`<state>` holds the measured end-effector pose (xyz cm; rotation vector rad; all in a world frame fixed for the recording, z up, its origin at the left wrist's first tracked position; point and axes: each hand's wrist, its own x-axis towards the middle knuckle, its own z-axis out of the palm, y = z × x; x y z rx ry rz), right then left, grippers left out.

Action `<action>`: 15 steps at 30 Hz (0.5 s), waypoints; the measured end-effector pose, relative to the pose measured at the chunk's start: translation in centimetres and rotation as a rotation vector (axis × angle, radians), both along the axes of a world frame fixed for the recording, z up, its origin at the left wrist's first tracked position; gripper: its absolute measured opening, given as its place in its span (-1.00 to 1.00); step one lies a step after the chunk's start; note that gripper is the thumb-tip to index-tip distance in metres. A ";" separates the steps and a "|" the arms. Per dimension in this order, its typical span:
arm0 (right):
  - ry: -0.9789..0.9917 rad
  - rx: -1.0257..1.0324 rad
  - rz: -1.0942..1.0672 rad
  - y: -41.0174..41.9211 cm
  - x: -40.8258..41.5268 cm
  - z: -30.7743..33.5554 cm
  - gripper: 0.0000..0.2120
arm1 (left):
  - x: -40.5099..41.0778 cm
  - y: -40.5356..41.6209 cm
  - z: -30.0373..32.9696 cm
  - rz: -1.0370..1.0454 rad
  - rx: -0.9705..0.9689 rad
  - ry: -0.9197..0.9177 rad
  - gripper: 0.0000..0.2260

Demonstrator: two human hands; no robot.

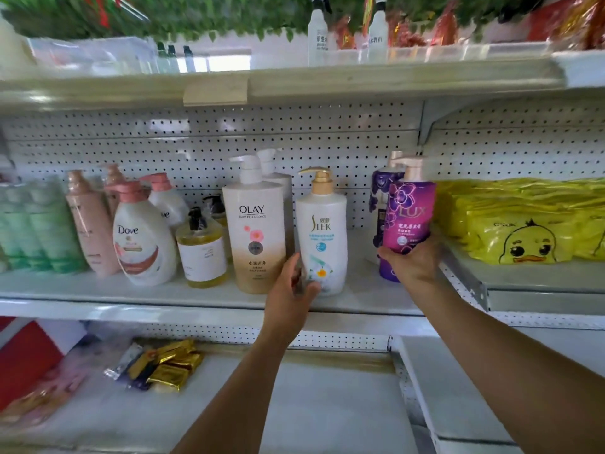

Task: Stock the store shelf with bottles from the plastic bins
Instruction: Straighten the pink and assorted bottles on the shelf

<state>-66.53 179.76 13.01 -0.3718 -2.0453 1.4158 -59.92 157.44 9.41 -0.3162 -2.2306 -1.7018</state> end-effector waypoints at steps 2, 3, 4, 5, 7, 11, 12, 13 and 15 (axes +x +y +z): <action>-0.007 0.016 0.024 0.3 0.2 -0.1 -0.13 | 0.0 0.0 -0.1 -0.004 0.006 0.004 -0.53; -0.018 0.026 0.039 0.4 0.3 -0.1 -0.15 | -0.1 0.0 -0.1 -0.001 0.002 0.002 -0.54; -0.027 0.039 0.052 0.5 0.6 0.0 -0.16 | -0.1 0.1 -0.2 0.003 -0.004 -0.002 -0.54; -0.032 0.053 0.065 0.5 0.9 0.0 -0.18 | -0.2 0.1 -0.2 0.016 -0.017 -0.006 -0.52; -0.026 0.085 0.086 0.1 1.6 -0.2 -0.21 | -0.2 0.4 -0.1 0.065 -0.063 -0.011 -0.50; -0.012 0.116 0.098 -1.2 2.8 -0.6 -0.22 | -0.5 0.9 0.2 0.160 -0.162 -0.025 -0.50; -0.004 0.123 0.101 -1.5 3.0 -0.6 -0.23 | -0.7 0.9 0.2 0.164 -0.175 -0.029 -0.50; 0.003 0.128 0.107 -1.7 3.1 -0.6 -0.23 | -0.7 0.9 0.2 0.168 -0.190 -0.031 -0.51; 0.013 0.123 0.129 -2.2 3.4 -0.7 -0.20 | -0.8 0.8 0.1 0.182 -0.224 -0.031 -0.51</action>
